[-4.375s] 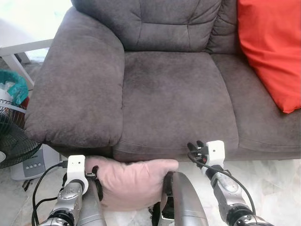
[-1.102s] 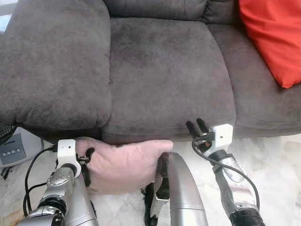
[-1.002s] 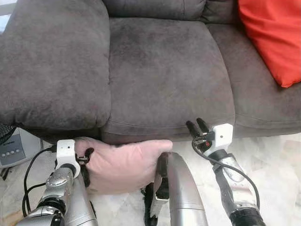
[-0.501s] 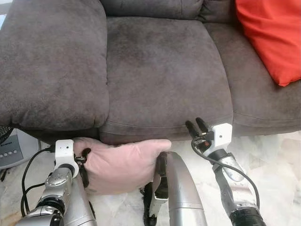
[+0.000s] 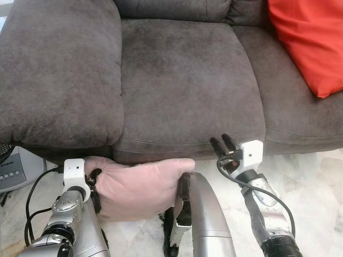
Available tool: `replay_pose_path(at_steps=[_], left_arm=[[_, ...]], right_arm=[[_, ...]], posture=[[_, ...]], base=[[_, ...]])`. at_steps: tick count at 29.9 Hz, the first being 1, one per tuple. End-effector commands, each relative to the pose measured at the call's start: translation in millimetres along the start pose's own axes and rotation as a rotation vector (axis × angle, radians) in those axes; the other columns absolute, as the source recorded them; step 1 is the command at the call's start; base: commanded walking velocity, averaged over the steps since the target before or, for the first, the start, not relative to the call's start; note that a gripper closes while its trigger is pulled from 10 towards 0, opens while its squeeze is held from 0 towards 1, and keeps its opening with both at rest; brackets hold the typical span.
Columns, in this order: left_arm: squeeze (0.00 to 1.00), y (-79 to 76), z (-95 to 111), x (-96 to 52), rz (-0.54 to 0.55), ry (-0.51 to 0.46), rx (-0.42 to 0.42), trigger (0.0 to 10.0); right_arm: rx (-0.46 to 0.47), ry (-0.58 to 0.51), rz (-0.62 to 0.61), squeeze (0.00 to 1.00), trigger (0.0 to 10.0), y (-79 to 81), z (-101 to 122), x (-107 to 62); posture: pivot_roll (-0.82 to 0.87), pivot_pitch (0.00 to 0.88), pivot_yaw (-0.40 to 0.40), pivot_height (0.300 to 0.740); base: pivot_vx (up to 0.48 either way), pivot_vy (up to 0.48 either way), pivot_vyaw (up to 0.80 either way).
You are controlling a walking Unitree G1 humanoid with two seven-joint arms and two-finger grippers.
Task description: Move the pillow to the sofa from floor
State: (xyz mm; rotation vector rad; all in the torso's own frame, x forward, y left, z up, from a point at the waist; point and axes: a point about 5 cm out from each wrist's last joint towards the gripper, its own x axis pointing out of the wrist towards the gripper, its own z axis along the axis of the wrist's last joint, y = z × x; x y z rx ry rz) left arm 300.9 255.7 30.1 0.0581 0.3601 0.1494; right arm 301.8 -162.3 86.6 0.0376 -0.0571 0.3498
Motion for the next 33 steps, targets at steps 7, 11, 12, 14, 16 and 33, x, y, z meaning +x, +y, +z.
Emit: replay_pose_path(at_steps=[7,11,12,14,16,33], left_arm=[[0.0,-1.7,-16.5,-4.9,0.007,0.063,-0.008,0.0],[0.0,-3.2,-16.4,-4.8,0.003,0.06,-0.012,0.0],[0.0,-3.6,-16.3,-4.8,0.002,0.059,-0.013,0.0],[0.0,-4.2,-16.2,-4.7,0.001,0.057,-0.012,0.0],[0.0,-4.7,-16.4,-4.9,0.0,0.056,-0.011,0.0],[0.0,-5.1,-18.9,-6.7,-0.003,0.047,-0.005,0.0]], right_arm=[[0.001,0.039,-0.022,0.0,10.0,-5.8,-7.3,-8.0],[0.002,0.036,-0.021,0.0,10.0,-5.0,-6.6,-6.6],[0.003,0.036,-0.021,0.0,10.0,-4.9,-6.5,-6.4],[0.004,0.035,-0.022,0.0,10.0,-4.8,-6.4,-5.8],[0.005,0.035,-0.022,0.0,10.0,-4.4,-6.7,-5.2],[0.013,0.027,-0.024,0.0,10.0,-0.9,-6.5,0.8]], posture=[[0.07,0.309,-0.239,0.494],[0.07,0.307,-0.237,0.494],[0.07,0.306,-0.236,0.494],[0.08,0.304,-0.235,0.494],[0.08,0.3,-0.233,0.494],[0.1,0.274,-0.215,0.494]], base=[[0.0,0.0,0.0],[0.0,0.0,0.0],[0.0,0.0,0.0],[0.0,0.0,0.0],[0.0,0.0,0.0],[0.0,0.0,0.0]])
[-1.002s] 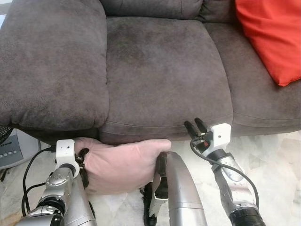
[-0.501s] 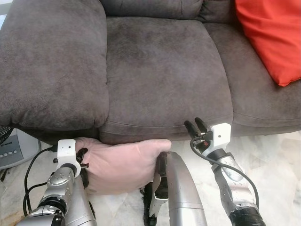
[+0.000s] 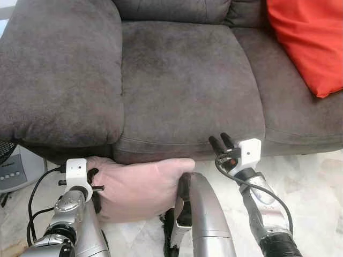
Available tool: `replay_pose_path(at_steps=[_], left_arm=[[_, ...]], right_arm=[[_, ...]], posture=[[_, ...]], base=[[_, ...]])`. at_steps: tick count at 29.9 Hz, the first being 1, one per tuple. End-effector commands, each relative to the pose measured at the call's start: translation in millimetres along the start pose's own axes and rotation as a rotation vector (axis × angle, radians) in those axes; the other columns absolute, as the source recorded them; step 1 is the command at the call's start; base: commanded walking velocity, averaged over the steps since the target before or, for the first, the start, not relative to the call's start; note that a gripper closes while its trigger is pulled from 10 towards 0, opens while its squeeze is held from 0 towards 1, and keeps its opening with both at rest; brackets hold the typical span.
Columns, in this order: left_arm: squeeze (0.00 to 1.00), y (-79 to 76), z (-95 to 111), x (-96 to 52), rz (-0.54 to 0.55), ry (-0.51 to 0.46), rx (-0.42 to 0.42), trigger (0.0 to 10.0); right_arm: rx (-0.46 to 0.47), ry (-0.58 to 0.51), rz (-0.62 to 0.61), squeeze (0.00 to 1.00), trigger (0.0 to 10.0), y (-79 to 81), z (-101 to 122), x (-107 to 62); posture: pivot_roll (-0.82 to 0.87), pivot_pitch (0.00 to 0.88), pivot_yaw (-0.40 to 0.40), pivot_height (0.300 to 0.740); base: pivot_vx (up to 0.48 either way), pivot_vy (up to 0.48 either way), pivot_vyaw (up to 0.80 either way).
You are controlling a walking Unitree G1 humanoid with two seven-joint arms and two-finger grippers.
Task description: Move the pillow to the sofa from floor
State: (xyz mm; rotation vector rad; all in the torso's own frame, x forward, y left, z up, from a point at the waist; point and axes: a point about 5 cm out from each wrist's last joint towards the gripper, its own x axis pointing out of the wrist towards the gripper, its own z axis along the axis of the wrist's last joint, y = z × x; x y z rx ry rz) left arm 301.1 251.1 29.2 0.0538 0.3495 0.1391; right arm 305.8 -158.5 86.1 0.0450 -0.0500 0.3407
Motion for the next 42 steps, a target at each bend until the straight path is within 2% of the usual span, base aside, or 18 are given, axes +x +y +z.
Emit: replay_pose_path(at_steps=[1,4,5,7,8,14,17,42], left_arm=[[0.0,-0.3,-18.2,-6.7,0.011,0.059,-0.002,0.0],[0.0,1.8,-17.4,-6.6,0.035,0.056,0.016,0.0],[0.0,2.1,-16.5,-6.5,0.047,0.047,0.019,1.8],[0.0,2.1,-16.0,-6.5,0.051,0.043,0.021,1.8],[0.0,0.6,-13.9,-6.1,0.052,0.025,0.01,10.0],[0.0,-7.7,-15.1,-6.9,0.029,0.011,0.031,10.0],[0.0,-8.2,-16.2,-7.6,0.025,0.009,0.004,10.0],[0.0,-9.9,-15.0,-6.5,0.018,0.012,0.002,10.0]], right_arm=[[0.005,0.021,-0.015,0.0,10.0,-3.2,-5.7,-3.9],[0.005,0.021,-0.015,0.0,10.0,-2.8,-6.3,-3.5],[0.005,0.022,-0.016,0.0,10.0,-2.9,-6.6,-3.6],[0.005,0.022,-0.017,0.0,10.0,-3.0,-6.7,-3.7],[0.006,0.021,-0.018,0.0,10.0,-2.7,-6.9,-3.5],[0.014,0.023,-0.018,0.0,10.0,-0.2,-8.6,-2.0],[0.016,0.025,-0.018,0.0,10.0,1.8,-9.4,-0.5],[0.021,0.03,-0.043,0.0,10.0,1.6,-12.9,1.4]], posture=[[0.1,0.27,-0.212,0.494],[0.1,0.264,-0.206,0.494],[0.1,0.263,-0.205,0.494],[0.1,0.263,-0.205,0.494],[0.11,0.26,-0.201,0.494],[0.12,0.257,-0.192,0.494],[0.12,0.255,-0.186,0.494],[0.14,0.255,-0.159,0.494]], base=[[0.0,0.0,0.0],[0.0,0.0,0.0],[0.0,0.0,0.0],[0.0,0.0,0.0],[0.0,0.0,0.0],[0.0,0.0,0.0],[0.0,0.0,0.0],[-0.366,0.0,0.0]])
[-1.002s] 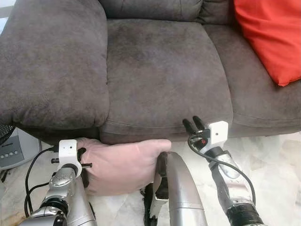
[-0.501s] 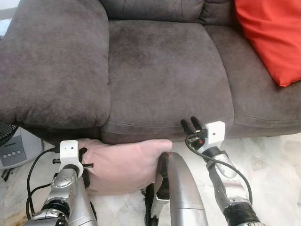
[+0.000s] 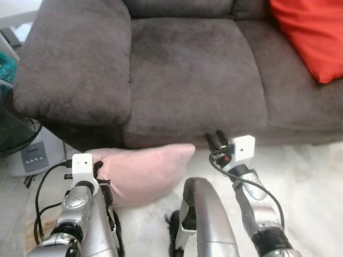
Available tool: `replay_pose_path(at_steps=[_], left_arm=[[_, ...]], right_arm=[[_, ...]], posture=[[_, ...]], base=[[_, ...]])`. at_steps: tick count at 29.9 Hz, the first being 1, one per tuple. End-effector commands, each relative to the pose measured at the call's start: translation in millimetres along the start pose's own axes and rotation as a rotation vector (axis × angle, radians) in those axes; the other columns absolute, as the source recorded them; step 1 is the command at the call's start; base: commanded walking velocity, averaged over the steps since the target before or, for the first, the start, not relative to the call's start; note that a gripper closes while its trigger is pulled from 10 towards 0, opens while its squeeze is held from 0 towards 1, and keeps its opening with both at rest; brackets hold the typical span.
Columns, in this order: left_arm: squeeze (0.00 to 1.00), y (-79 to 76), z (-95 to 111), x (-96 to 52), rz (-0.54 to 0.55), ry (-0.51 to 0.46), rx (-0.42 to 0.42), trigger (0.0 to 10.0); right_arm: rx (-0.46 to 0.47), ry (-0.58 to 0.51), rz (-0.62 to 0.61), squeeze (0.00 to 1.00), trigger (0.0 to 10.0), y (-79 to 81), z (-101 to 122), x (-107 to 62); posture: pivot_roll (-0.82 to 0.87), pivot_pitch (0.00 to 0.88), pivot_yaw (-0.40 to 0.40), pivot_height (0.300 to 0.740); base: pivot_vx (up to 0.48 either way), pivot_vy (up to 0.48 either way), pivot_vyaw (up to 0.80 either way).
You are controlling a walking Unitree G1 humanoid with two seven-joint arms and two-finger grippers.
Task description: Move the pillow to the sofa from floor
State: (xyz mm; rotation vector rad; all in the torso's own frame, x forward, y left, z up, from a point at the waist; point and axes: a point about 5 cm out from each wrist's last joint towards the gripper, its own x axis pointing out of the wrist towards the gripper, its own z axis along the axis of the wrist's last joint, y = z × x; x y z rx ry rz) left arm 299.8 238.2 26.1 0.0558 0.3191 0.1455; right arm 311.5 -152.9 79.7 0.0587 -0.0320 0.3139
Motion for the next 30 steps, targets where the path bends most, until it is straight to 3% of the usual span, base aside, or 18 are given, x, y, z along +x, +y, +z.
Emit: replay_pose_path(at_steps=[1,7,17,22,24,30], left_arm=[[0.0,2.8,-12.0,-4.8,0.011,0.043,0.003,10.0],[0.0,-2.2,-9.6,-4.2,0.004,0.022,0.009,10.0],[0.0,-9.2,22.5,-0.9,-0.028,-0.176,0.141,10.0],[0.0,-6.1,43.6,0.3,-0.023,-0.277,0.199,10.0],[0.0,-8.1,65.4,0.5,-0.039,-0.369,0.255,10.0],[0.0,-20.0,90.3,-11.4,-0.039,-0.506,0.23,10.0]], right_arm=[[0.006,0.015,-0.016,0.0,10.0,-1.8,-6.2,-5.4],[0.009,0.018,-0.024,0.0,10.0,-1.7,-8.0,-3.8],[0.021,0.011,-0.056,0.0,10.0,-0.9,-7.9,3.7],[0.021,0.003,-0.072,0.0,10.0,-3.7,-7.8,4.6],[0.022,-0.001,-0.093,0.0,10.0,-7.5,-7.9,4.2],[0.013,-0.023,-0.125,0.0,10.0,-10.7,-5.1,3.4]], posture=[[0.14,0.255,-0.159,0.494],[0.14,0.239,-0.15,0.494],[0.18,0.19,-0.109,0.494],[0.19,0.165,-0.09,0.494],[0.2,0.146,-0.075,0.494],[0.2,0.119,-0.059,0.494]], base=[[-0.36,0.0,0.0],[-0.356,0.0,0.0],[0.0,0.0,0.0],[0.0,0.0,0.0],[0.0,0.0,0.0],[0.0,0.0,0.0]])
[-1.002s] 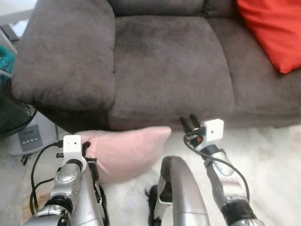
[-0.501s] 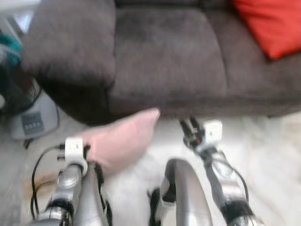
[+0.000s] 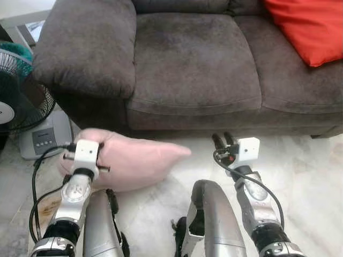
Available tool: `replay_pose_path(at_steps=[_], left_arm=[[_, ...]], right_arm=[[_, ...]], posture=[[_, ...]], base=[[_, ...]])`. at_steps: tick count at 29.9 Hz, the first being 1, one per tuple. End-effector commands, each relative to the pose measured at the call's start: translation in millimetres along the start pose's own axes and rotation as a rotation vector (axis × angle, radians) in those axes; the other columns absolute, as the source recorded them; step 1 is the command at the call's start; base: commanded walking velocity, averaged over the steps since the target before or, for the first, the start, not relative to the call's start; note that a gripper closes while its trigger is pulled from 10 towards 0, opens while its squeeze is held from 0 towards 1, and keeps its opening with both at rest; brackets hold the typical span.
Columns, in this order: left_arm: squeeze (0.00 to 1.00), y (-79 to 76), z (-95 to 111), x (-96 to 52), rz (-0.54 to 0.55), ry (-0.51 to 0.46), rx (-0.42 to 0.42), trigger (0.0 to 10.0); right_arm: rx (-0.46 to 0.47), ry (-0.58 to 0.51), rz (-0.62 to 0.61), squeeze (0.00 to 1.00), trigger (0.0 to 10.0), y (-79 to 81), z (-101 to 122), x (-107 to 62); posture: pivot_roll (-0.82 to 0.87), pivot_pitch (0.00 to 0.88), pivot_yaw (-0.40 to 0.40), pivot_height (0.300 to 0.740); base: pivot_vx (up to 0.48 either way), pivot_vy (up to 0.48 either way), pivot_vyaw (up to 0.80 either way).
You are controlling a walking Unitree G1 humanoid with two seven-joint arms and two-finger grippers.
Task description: Move the pillow to the sofa from floor
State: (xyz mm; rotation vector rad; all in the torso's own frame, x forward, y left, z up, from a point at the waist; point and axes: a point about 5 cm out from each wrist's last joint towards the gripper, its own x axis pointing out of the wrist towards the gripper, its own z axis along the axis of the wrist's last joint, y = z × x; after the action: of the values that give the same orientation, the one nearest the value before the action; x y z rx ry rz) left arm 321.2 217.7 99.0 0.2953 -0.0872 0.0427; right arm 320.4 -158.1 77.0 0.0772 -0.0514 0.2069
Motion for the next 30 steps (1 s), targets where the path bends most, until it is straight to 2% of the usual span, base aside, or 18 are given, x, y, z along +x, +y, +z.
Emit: replay_pose_path(at_steps=[1,4,5,8,17,22,30], left_arm=[[0.0,-0.2,17.3,-0.5,0.033,-0.09,0.001,10.0],[0.0,-4.8,25.3,-4.7,0.067,-0.118,-0.036,10.0],[0.0,-11.1,33.5,-9.2,0.084,-0.148,-0.06,10.0],[0.0,-18.8,40.7,-12.3,0.087,-0.162,-0.082,10.0],[0.0,-16.2,44.0,-8.3,0.093,-0.135,-0.077,10.0],[0.0,-19.1,51.4,-2.0,0.074,-0.146,-0.082,10.0],[0.0,-25.0,55.6,-2.5,0.051,-0.153,-0.091,10.0]], right_arm=[[-0.002,-0.002,-0.022,0.0,10.0,-3.5,-1.8,-3.1],[-0.003,-0.022,-0.034,0.0,10.0,-4.8,1.1,-3.3],[-0.005,-0.04,-0.041,0.0,10.0,-6.5,4.1,-4.9],[-0.015,-0.053,-0.038,0.0,10.0,-7.9,7.0,-6.0],[-0.024,-0.086,-0.057,0.0,10.0,-7.7,14.7,-0.8],[-0.019,-0.096,-0.065,0.0,10.0,-8.3,16.4,-1.2],[-0.022,-0.097,-0.054,0.0,10.0,-5.7,15.0,-3.4]], posture=[[0.2,0.112,-0.057,0.494],[0.19,0.098,-0.056,0.494],[0.19,0.088,-0.056,0.494],[0.2,0.067,-0.056,0.494],[0.18,0.031,-0.034,0.494],[0.17,0.02,-0.022,0.519],[0.18,0.025,-0.029,0.551]], base=[[0.0,0.0,0.0],[0.0,0.0,0.0],[0.0,0.0,0.0],[0.0,0.0,0.0],[0.0,0.0,0.0],[0.0,0.0,0.0],[0.0,0.0,0.0]])
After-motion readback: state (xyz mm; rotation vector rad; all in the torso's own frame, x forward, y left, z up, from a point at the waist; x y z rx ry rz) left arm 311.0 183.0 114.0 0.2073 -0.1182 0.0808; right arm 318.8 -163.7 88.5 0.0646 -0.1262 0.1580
